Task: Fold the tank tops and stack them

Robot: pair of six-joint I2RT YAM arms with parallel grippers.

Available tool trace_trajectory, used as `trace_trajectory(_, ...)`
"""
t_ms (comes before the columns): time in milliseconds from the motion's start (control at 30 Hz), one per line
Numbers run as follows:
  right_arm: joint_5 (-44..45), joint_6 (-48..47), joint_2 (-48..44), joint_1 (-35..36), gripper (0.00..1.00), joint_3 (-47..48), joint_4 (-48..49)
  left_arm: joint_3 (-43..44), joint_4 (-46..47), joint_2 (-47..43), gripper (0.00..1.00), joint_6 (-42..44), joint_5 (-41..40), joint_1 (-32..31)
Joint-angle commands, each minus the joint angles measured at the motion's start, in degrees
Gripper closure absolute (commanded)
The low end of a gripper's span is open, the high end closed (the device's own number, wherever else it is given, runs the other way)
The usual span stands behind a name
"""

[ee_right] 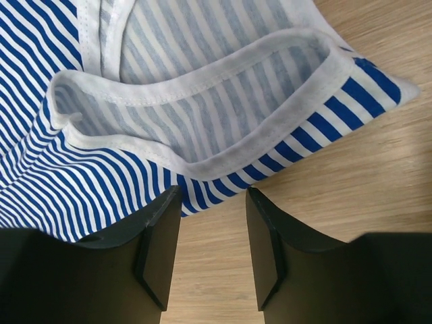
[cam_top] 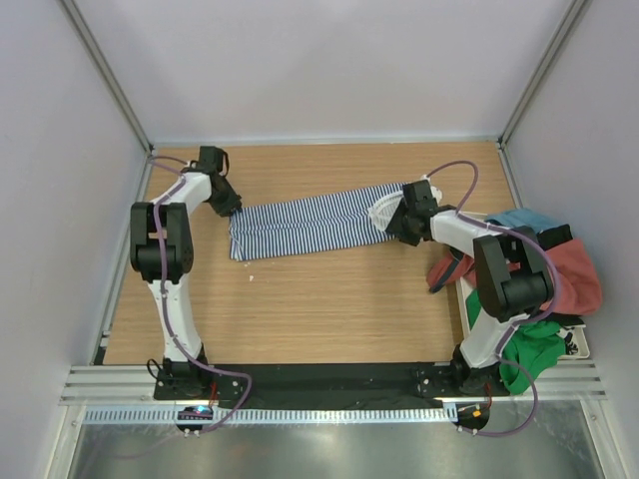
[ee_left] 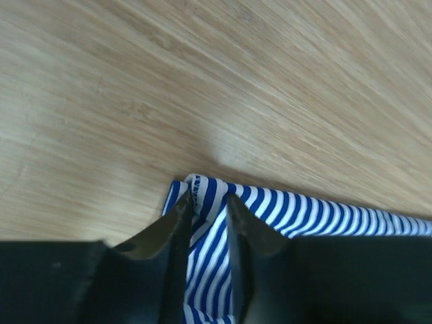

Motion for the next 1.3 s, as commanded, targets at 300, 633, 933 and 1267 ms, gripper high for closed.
trace_trajectory(300,-1.1,1.1,6.8,-2.9,0.82,8.2,3.9,-11.7,4.7,-8.0,1.00,-2.8,-3.0,0.2)
trace_trajectory(633,-3.6,-5.3,24.0,-4.3,0.85,33.7,-3.1,-48.1,19.9,-36.6,1.00,-15.0,4.5,-2.9)
trace_trajectory(933,-15.7,-4.3,37.0,-4.5,0.40,50.0,1.0,-69.0,26.1,-57.8,0.94,-31.3,-0.6,-22.1)
trace_trajectory(1267,-18.9,-6.7,26.5,-4.5,0.33,39.0,2.7,-67.7,10.9,-68.6,0.34,-30.4,-9.4,-29.6)
